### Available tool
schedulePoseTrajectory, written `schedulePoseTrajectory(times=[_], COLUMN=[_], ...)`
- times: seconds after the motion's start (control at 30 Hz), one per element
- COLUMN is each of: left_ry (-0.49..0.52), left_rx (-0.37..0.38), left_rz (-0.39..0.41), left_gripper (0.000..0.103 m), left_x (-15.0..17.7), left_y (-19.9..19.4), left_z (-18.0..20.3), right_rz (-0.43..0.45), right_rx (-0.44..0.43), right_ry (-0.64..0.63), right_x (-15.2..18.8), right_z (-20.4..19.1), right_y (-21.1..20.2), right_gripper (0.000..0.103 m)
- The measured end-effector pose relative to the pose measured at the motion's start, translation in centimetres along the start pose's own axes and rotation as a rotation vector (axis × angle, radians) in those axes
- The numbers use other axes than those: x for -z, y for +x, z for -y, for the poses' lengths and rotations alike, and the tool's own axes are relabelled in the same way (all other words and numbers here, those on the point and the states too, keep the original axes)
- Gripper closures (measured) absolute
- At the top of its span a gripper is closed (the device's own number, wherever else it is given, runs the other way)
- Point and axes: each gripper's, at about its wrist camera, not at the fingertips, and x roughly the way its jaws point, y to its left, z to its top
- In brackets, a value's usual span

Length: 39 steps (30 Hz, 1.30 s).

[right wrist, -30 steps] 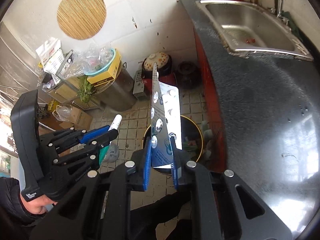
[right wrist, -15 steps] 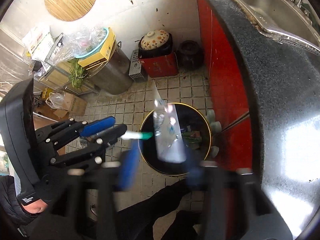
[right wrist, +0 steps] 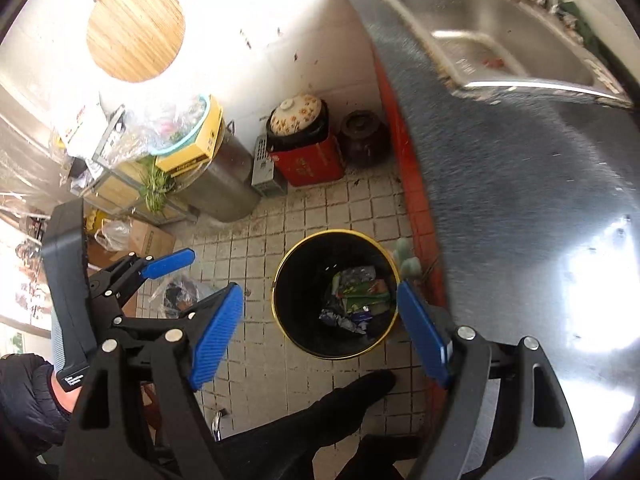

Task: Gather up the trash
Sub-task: 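Move both open tools back over the counter trash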

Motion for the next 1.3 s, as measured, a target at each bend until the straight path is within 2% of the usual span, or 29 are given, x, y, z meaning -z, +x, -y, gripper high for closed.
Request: schedulePoseTrajectory(times=[0.17, 0.27, 0.47, 0.63, 0.87, 0.97, 1.1, 1.3], left_ry=[0.081, 0.170, 0.446, 0.698, 0.961, 1.046, 1.129, 1.133], left_rx=[0.042, 0.106, 0.263, 0.405, 0.574, 0.615, 0.631, 0.620], left_rz=[0.052, 0.076, 0.115, 0.135, 0.119, 0.116, 0.122, 0.109], left_gripper=[0.016, 0.016, 0.012, 0.011, 0.011, 0.011, 0.011, 0.011], left_x=[-2.2, -3.8, -5.1, -3.1, 2.9, 4.8, 6.5, 6.4], left_y=[-1.9, -2.9, -4.8, -7.0, -10.0, -11.0, -11.6, -10.9], left_z=[4.2, 8.5, 20.4, 30.9, 42.6, 45.3, 47.5, 48.6], right_rz=[0.097, 0.145, 0.271, 0.370, 0.440, 0.463, 0.479, 0.490], right_rx=[0.068, 0.140, 0.328, 0.504, 0.671, 0.725, 0.749, 0.755], right_ry=[0.053, 0.109, 0.303, 0.505, 0.754, 0.824, 0.887, 0.909], right_x=[1.5, 3.4, 10.1, 18.5, 29.9, 34.1, 37.6, 38.1], right_z=[2.6, 5.0, 11.2, 15.6, 18.0, 18.2, 18.4, 19.5], right_y=[-5.9, -9.5, -18.5, -25.8, -31.6, -33.3, -34.5, -34.9], right_gripper=[0.020, 0.020, 0.019, 0.017, 0.017, 0.017, 0.017, 0.017])
